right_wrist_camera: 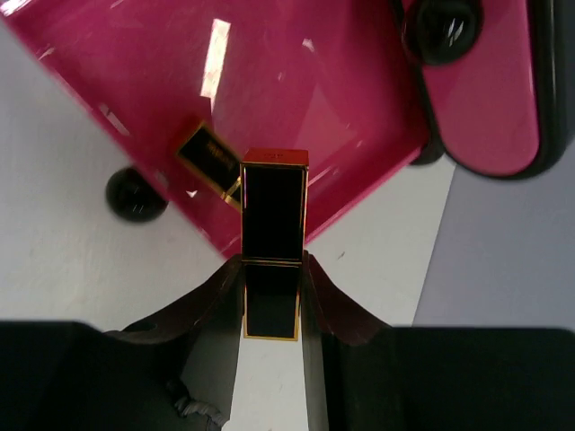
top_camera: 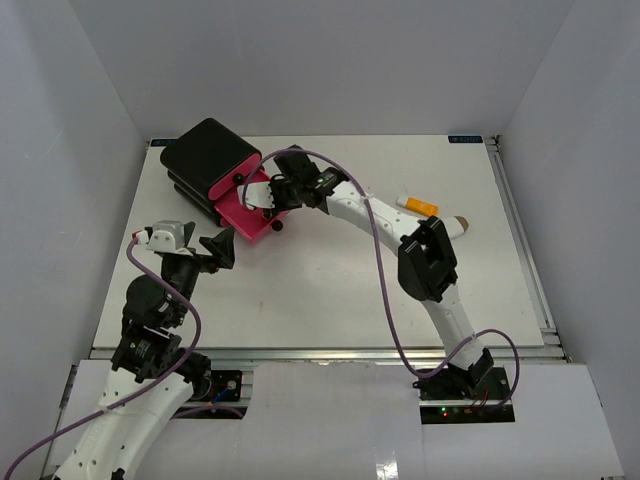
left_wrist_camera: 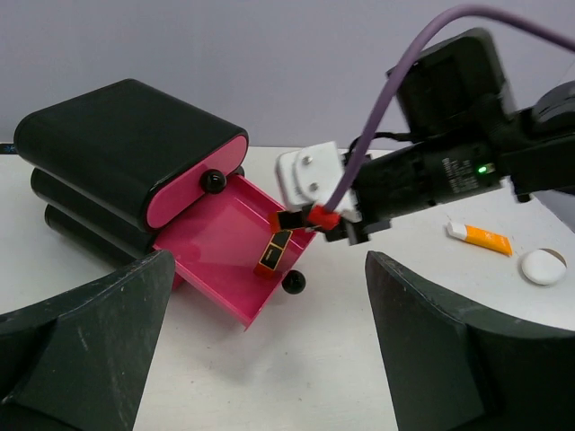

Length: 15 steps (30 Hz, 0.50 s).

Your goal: Organize the makeup

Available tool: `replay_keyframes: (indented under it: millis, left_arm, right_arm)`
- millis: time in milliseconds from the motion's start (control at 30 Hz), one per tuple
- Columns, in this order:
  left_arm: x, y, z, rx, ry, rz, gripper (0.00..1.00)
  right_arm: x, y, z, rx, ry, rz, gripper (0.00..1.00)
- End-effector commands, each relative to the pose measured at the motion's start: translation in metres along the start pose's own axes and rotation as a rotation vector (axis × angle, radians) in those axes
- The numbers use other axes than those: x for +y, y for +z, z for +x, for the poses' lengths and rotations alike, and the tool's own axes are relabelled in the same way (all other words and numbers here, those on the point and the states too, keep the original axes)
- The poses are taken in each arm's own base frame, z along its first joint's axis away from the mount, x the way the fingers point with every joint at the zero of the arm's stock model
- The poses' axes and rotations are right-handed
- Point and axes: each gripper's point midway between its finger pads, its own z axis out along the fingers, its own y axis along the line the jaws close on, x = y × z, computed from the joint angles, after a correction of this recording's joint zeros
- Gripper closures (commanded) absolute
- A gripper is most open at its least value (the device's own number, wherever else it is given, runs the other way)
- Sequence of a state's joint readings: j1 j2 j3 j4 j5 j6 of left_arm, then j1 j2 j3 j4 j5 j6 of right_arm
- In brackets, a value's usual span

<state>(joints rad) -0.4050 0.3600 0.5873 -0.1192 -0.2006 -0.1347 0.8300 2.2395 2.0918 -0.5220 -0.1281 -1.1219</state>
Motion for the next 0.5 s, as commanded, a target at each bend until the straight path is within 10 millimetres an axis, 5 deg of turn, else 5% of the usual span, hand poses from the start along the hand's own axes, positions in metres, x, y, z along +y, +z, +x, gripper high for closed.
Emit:
replay_keyframes:
  millis: [0,167,333,467]
  left_arm:
    - [0.006,0.0,0.002,-0.004,0.011,-0.027,0.02]
    - [0.005,-0.001,0.0,-0.008,0.011,-0.018,0.02]
    - [0.004,0.0,0.001,-0.006,0.01,-0.015,0.02]
    - [0.005,0.0,0.003,-0.003,0.012,-0.017,0.02]
  right_arm:
    - [-0.052,0.011,-0.025,0.003,-0.164,0.199,0.87]
    - [-0.06,0.032,-0.024,0.034,-0.202,0.271,0.76]
    - [-0.067,0.043,-0.03,0.052,-0.222,0.364,0.46]
    - [-0.063,0.041,-0.031,0.072,-0.223,0.378,0.36]
